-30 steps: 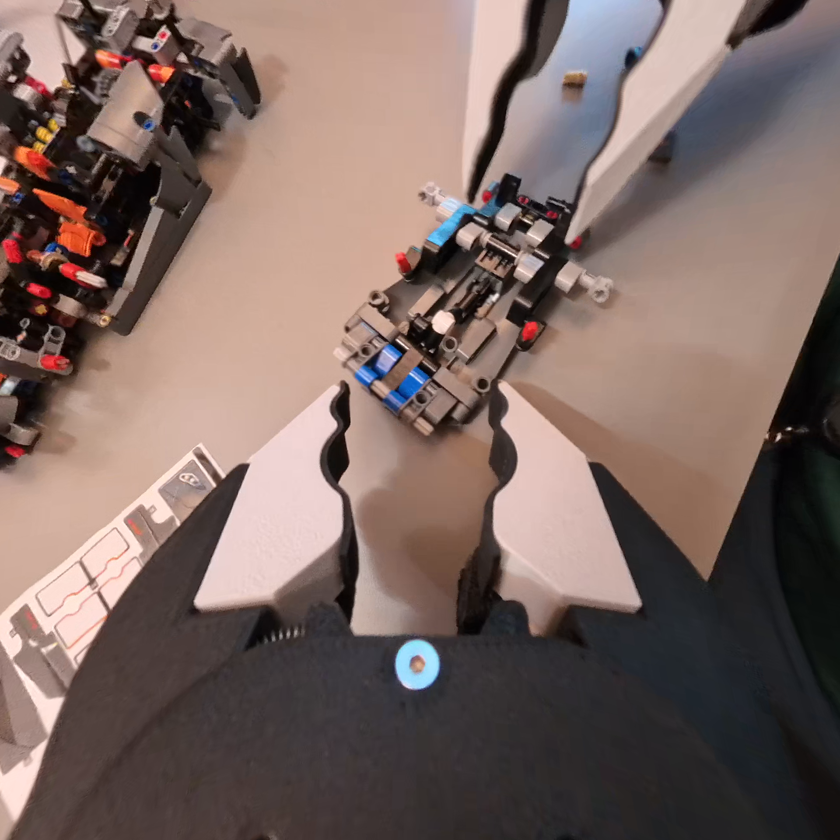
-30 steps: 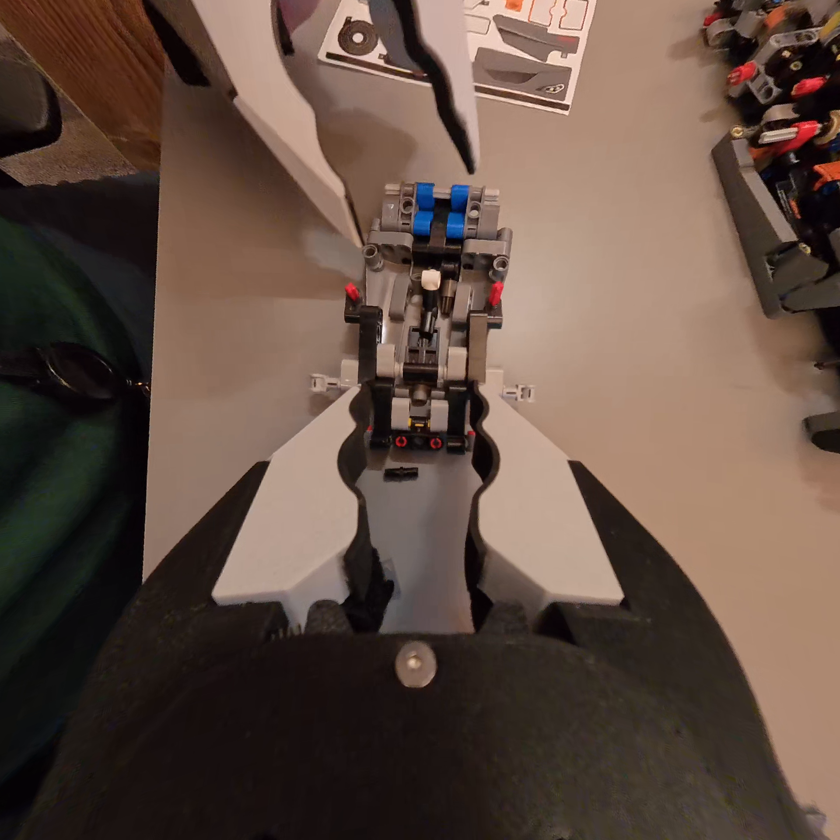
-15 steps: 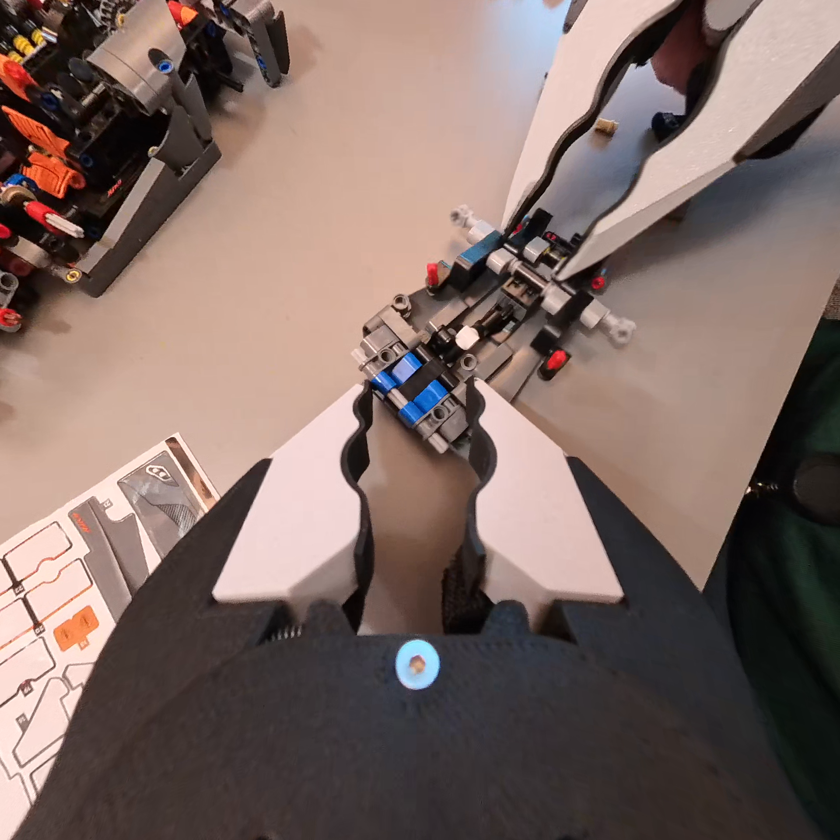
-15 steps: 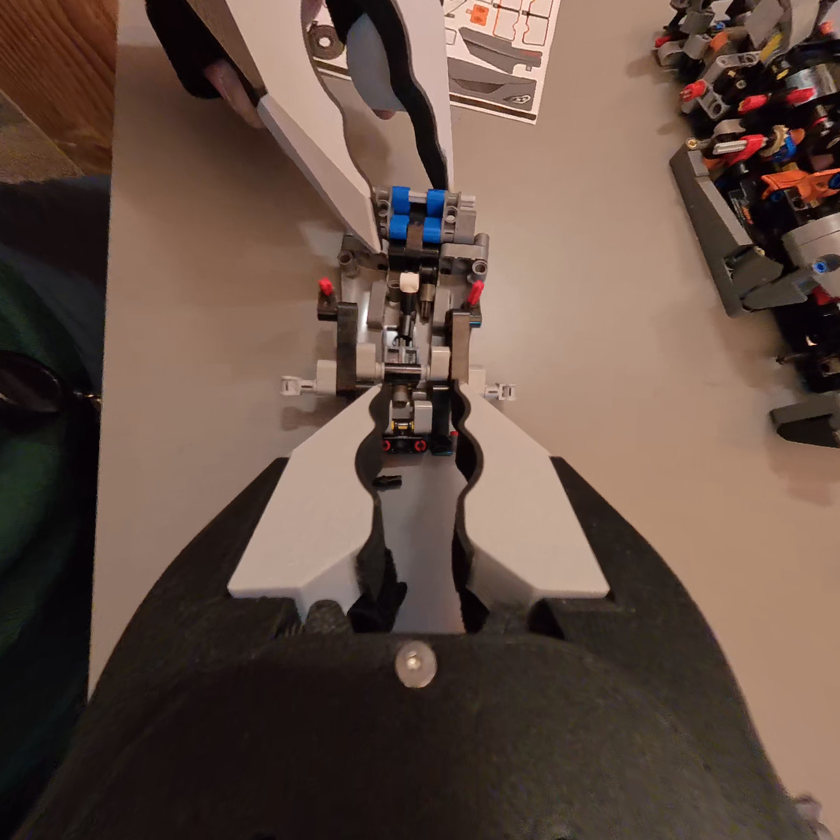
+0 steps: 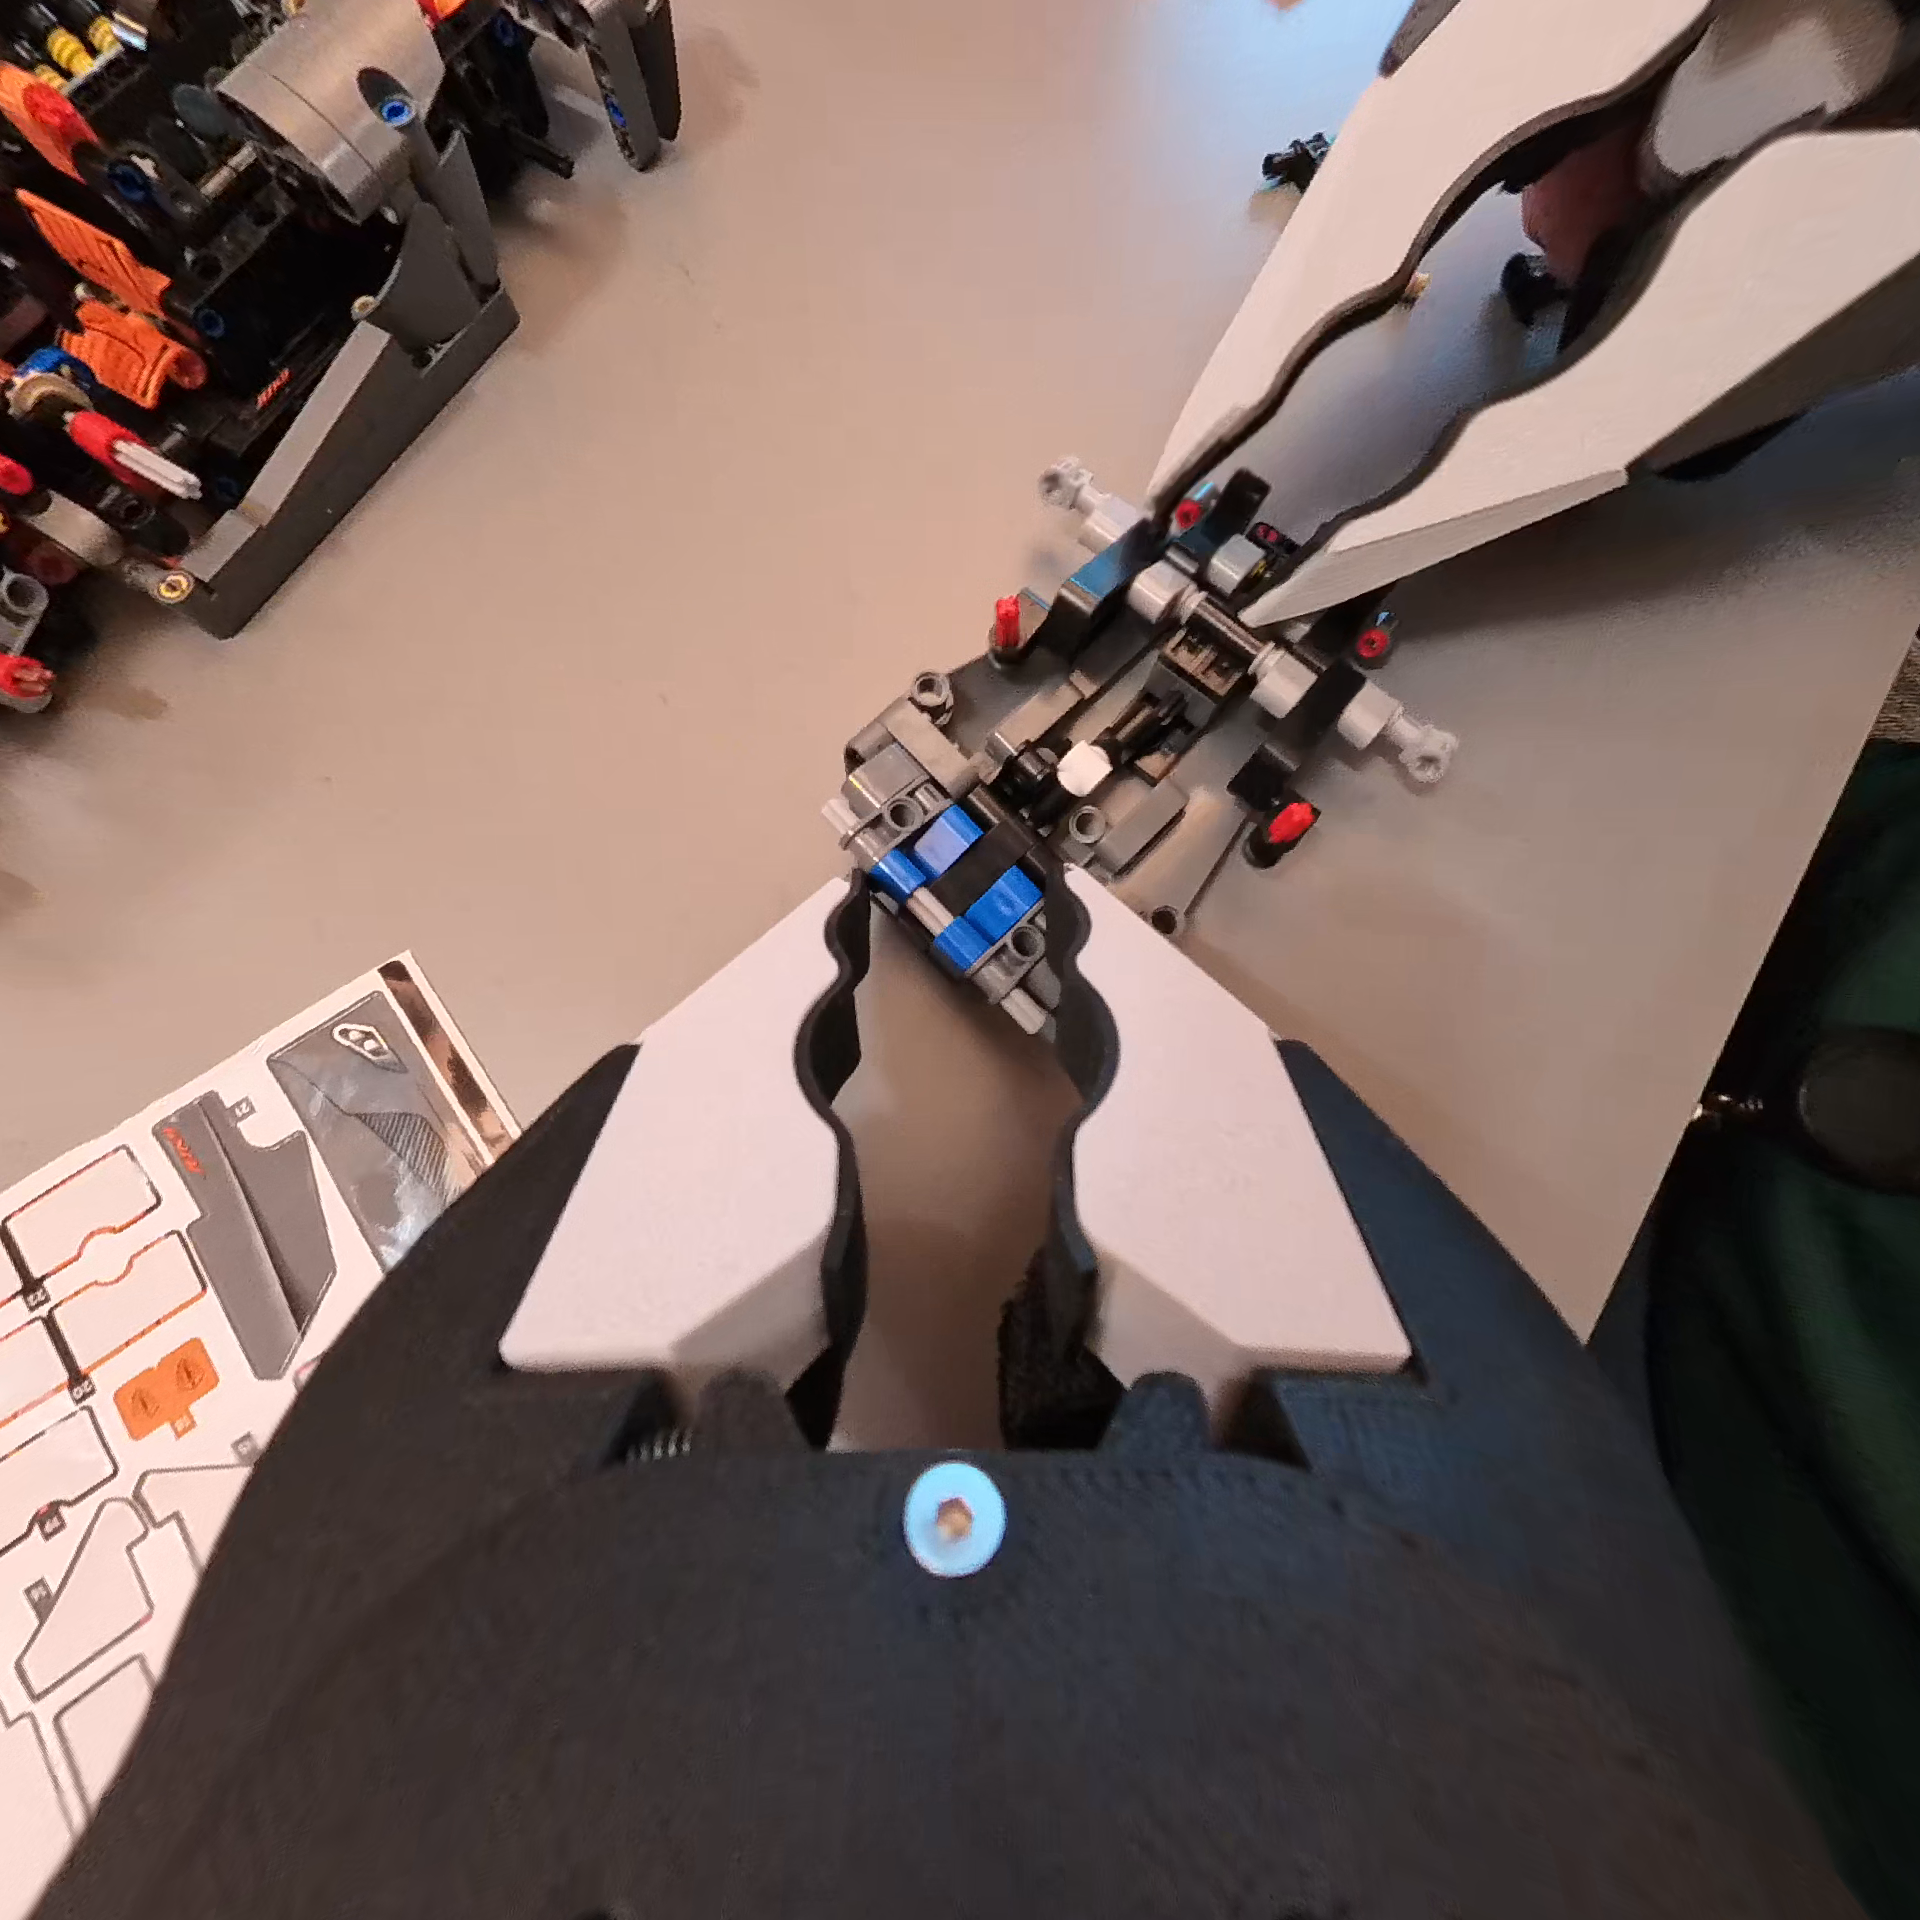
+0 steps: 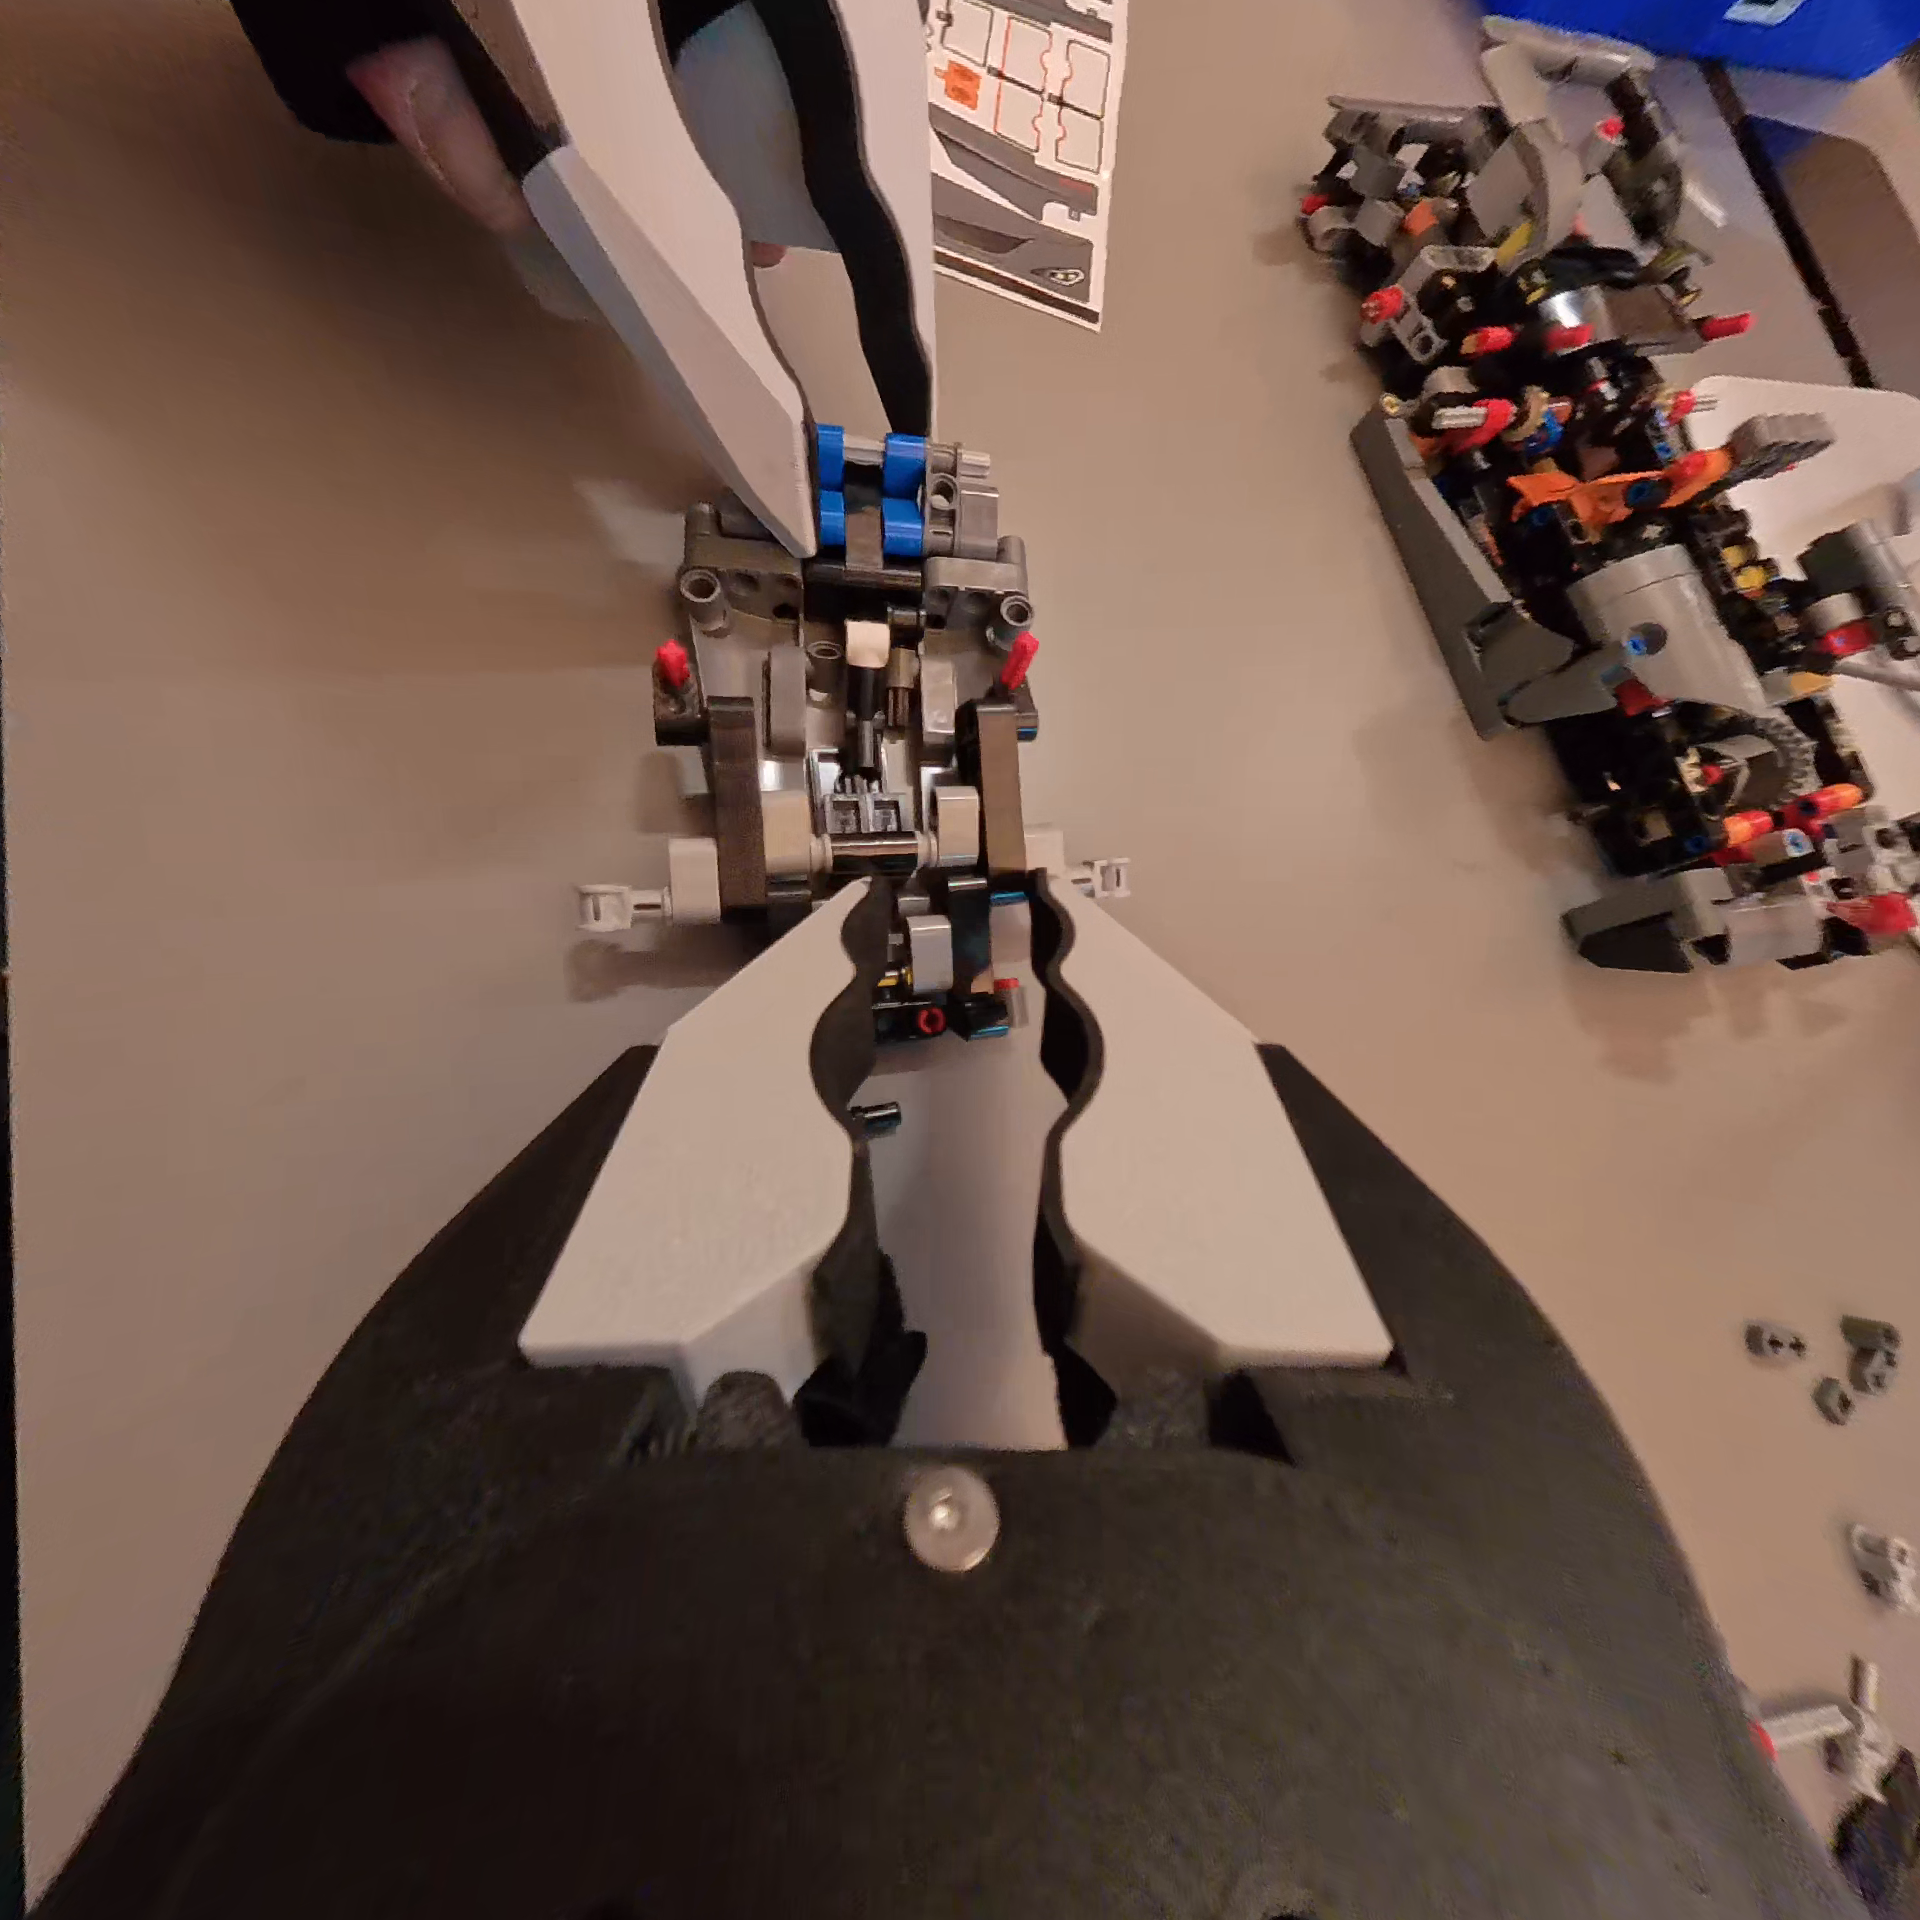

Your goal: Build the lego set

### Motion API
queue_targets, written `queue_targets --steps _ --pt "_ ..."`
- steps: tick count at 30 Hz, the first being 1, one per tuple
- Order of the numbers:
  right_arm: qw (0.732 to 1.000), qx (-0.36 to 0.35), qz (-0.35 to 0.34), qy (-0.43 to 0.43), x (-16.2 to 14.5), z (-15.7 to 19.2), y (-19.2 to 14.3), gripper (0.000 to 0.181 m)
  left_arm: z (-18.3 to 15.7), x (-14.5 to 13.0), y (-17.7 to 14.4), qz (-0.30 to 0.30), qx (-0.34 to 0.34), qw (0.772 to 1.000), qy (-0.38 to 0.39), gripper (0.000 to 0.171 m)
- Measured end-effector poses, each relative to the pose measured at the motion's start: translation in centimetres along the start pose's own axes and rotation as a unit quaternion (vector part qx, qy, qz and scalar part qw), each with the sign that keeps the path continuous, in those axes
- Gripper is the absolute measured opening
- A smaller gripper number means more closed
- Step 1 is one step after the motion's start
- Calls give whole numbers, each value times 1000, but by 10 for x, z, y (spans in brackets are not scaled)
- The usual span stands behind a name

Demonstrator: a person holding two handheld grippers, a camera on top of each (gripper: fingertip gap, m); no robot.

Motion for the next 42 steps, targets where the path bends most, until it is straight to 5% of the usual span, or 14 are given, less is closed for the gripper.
queue_targets --steps 15,23,42 --pt "1000 4 -5 16 -1 2 -1 31 -1 0 -1 2 -2 1000 6 33" --pt "1000 -4 -6 13 0 2 0 29 -4 4 7 -1 3 1000 -5 52" --pt "999 -26 -15 38 -2 4 -2 24 -5 1 6 13 66 997 25 39"
Point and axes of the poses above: each gripper's, where its closed fingertips meet, y out along the fingers, x out of its top, z = x × y across the jaws, the point moved 3 cm from there along -y, back along the fingers, and after that the axes turned 12 degrees about -z, right-handed, at the moved point
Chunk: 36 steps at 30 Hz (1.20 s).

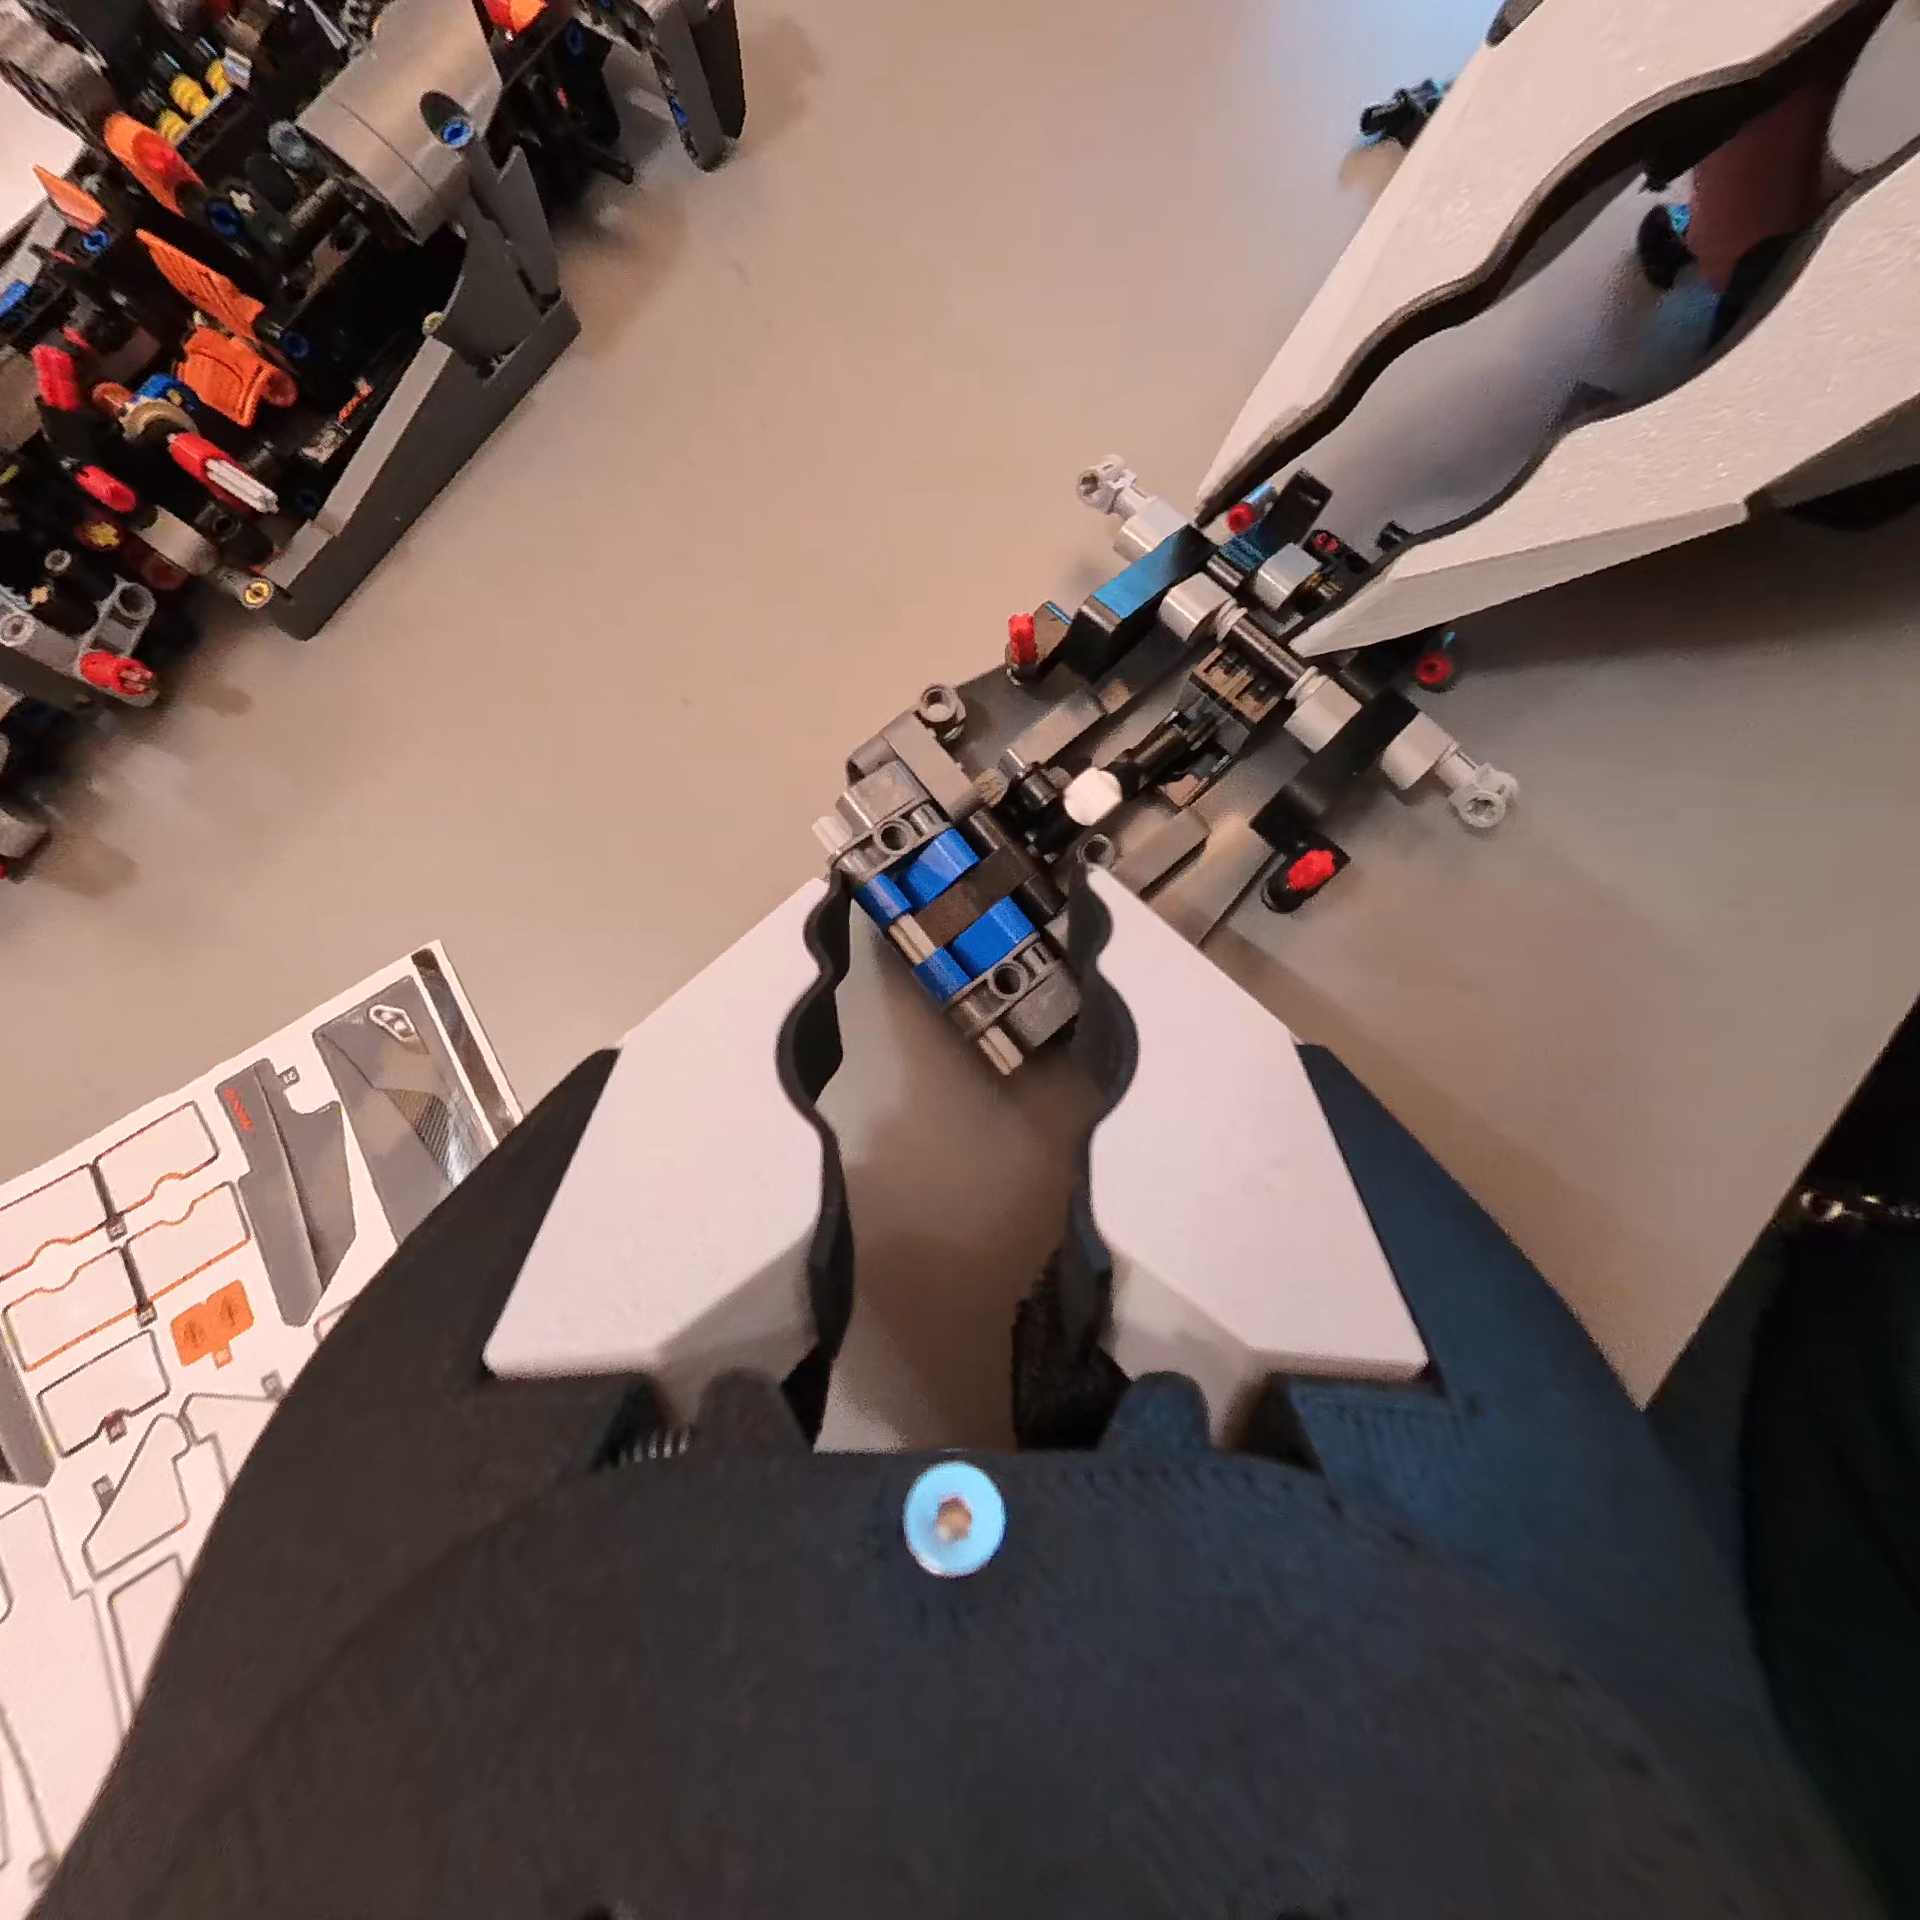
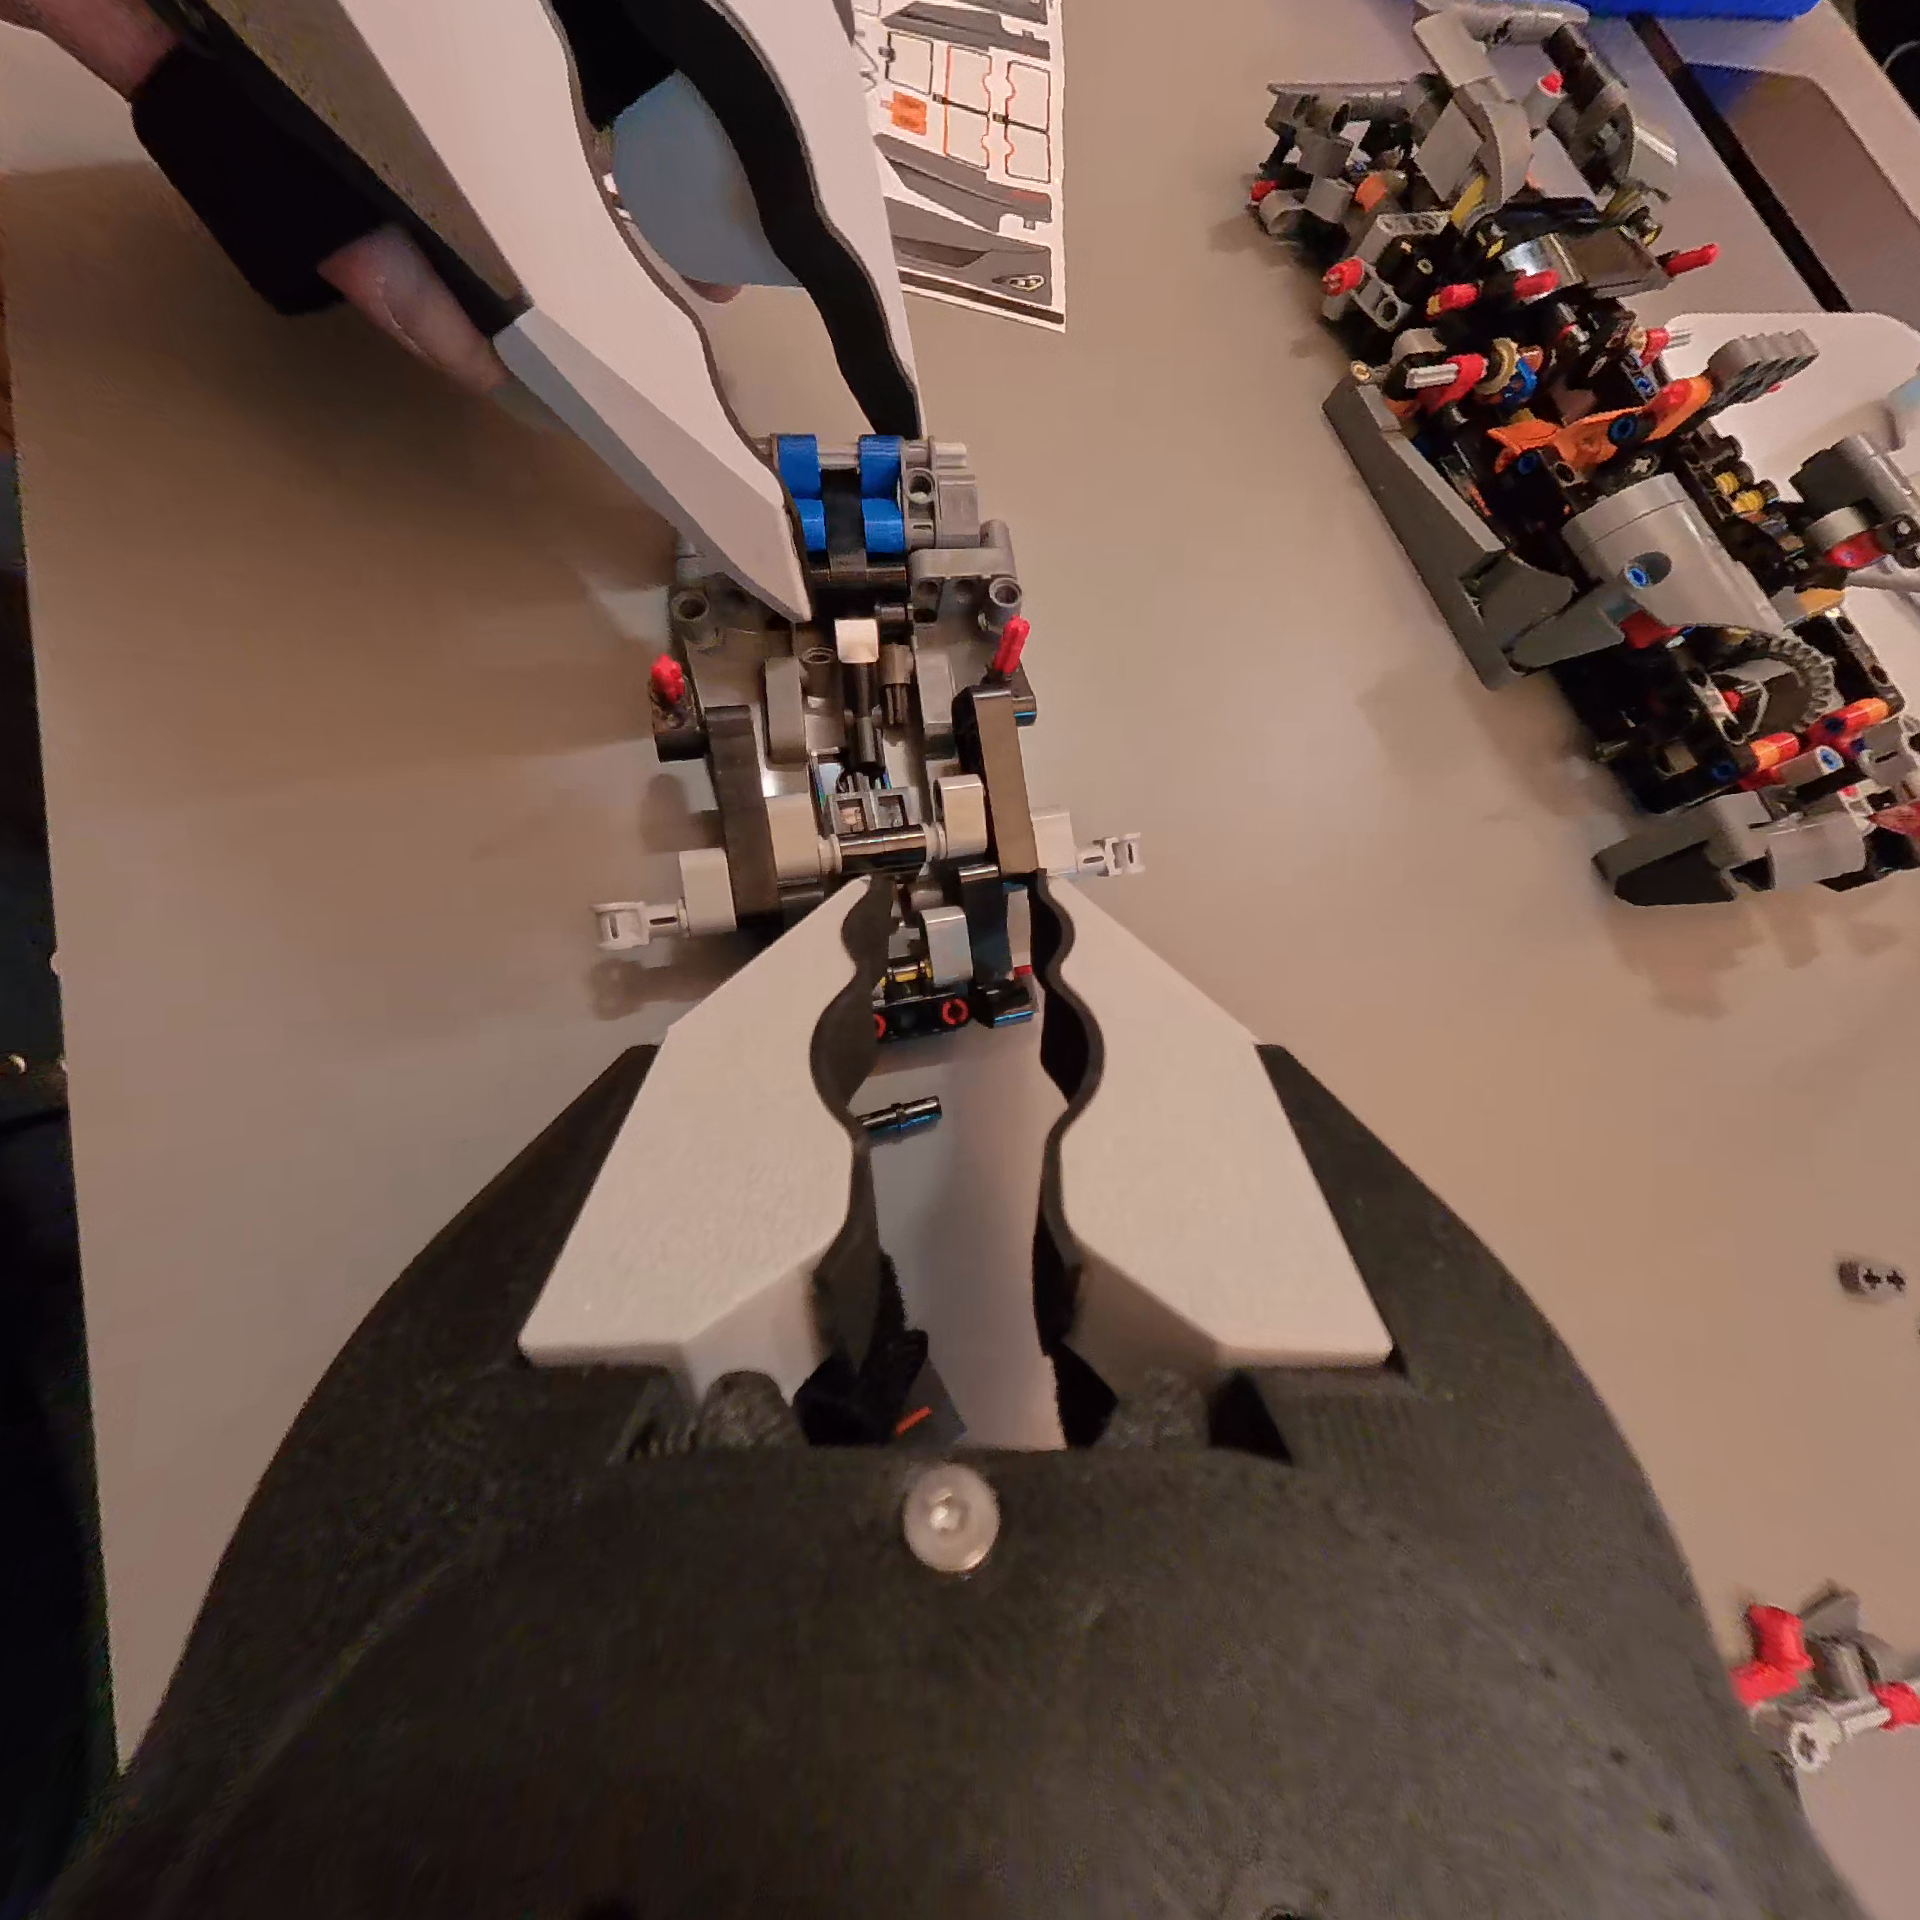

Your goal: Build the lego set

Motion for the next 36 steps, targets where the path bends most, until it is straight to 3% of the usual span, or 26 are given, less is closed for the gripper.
queue_targets --steps 5,17,21,31,36 --pt "1000 8 3 11 -1 0 0 26 -2 1 -1 7 18 999 25 40" --pt "1000 -19 8 -4 -1 0 1 16 -11 -1 -2 -1 33 999 5 40" --pt "1000 -28 6 1 -1 -4 -2 27 -13 -2 0 -5 49 999 7 40" --pt "995 100 -29 -8 16 14 -21 52 -13 -2 2 -6 45 999 6 40" --pt "994 110 -15 -14 10 24 -9 34 -13 -1 2 -9 47 999 3 40"
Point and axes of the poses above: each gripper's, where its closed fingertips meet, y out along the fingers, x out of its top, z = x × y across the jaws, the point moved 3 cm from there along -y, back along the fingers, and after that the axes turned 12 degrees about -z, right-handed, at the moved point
